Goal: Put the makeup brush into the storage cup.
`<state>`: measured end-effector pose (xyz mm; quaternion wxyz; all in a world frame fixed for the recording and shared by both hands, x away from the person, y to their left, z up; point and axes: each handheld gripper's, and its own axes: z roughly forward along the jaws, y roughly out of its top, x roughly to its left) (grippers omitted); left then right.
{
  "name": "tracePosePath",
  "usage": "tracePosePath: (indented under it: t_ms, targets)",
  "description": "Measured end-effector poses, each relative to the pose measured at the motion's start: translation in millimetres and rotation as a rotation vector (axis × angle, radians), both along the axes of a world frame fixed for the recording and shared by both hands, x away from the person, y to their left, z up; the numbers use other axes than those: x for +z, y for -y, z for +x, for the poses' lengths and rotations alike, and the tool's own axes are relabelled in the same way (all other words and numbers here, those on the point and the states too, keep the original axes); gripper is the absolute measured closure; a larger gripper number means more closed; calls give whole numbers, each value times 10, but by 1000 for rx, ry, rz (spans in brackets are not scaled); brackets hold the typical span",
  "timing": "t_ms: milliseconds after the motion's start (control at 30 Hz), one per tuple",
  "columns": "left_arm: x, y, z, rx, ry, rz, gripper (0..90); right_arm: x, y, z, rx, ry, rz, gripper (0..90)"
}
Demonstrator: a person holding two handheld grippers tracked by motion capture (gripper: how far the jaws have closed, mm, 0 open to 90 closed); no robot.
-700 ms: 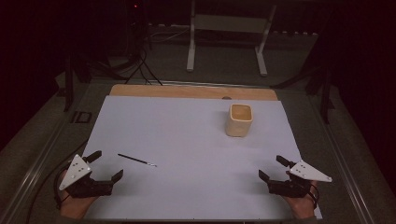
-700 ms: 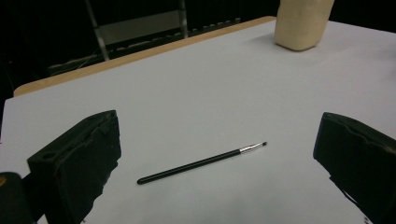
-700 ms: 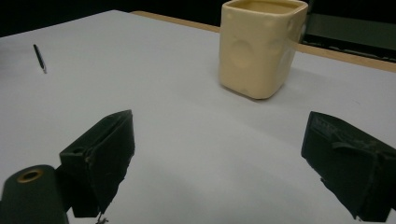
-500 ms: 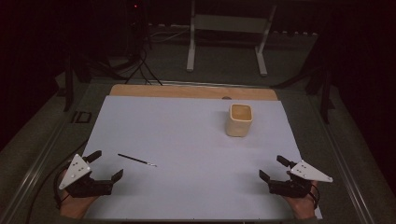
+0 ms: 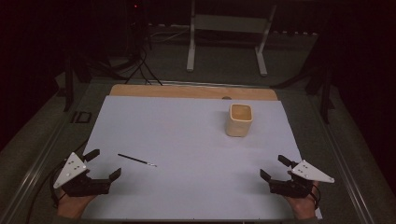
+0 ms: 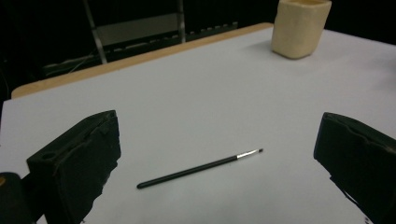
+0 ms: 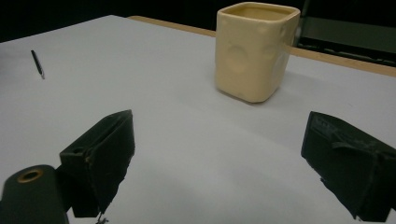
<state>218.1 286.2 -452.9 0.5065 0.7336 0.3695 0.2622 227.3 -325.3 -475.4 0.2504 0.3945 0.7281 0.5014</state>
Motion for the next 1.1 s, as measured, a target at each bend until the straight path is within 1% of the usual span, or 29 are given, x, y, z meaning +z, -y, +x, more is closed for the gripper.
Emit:
tracePosePath:
  t_ms: [100,133,200,333,433,533,567,600,633,667,700,733,800,833,1000,1033,1067,1100]
  targets:
    - [12,-8,-3,2,2,-7,14,-1,0,0,-4,-1,-6,96]
    - [29,-23,-5,4,9,-10,14,-4,2,2,-6,-2,-9,96]
    - [50,-41,-12,10,12,-2,14,-7,8,6,-8,-3,-10,96]
    - [80,-58,-19,9,19,1,14,-7,8,5,-6,-4,-10,96]
    - [152,-95,-15,7,32,12,14,-4,7,2,-5,-4,-11,96]
    - [175,-102,-10,6,34,13,15,-4,6,1,-5,-4,-10,96]
    - [250,-117,4,0,46,26,15,-4,7,1,-4,-5,-11,96]
    - [250,-117,4,0,46,26,15,-4,7,1,-3,-5,-10,96]
    - [309,-127,21,-4,57,33,15,-4,7,1,-4,-5,-10,96]
    - [339,-132,31,-6,63,37,15,-4,7,2,-4,-5,-10,96]
    - [339,-132,31,-6,63,37,15,-4,8,2,-4,-5,-10,96]
    - [399,-144,52,-7,72,45,15,-4,8,2,-3,-5,-10,96]
    - [426,-148,66,-9,76,45,16,-3,8,1,-3,-5,-9,96]
    - [470,-158,96,-12,83,51,16,-3,8,0,-3,-5,-9,96]
    - [525,-176,169,-10,87,56,16,-2,8,0,-2,-4,-10,96]
    - [546,-183,213,-12,88,53,16,-3,8,1,-2,-5,-10,96]
    - [546,-183,213,-12,88,53,17,-3,8,1,-2,-5,-10,96]
    - [565,-184,261,-14,88,47,17,-5,8,2,-1,-7,-10,96]
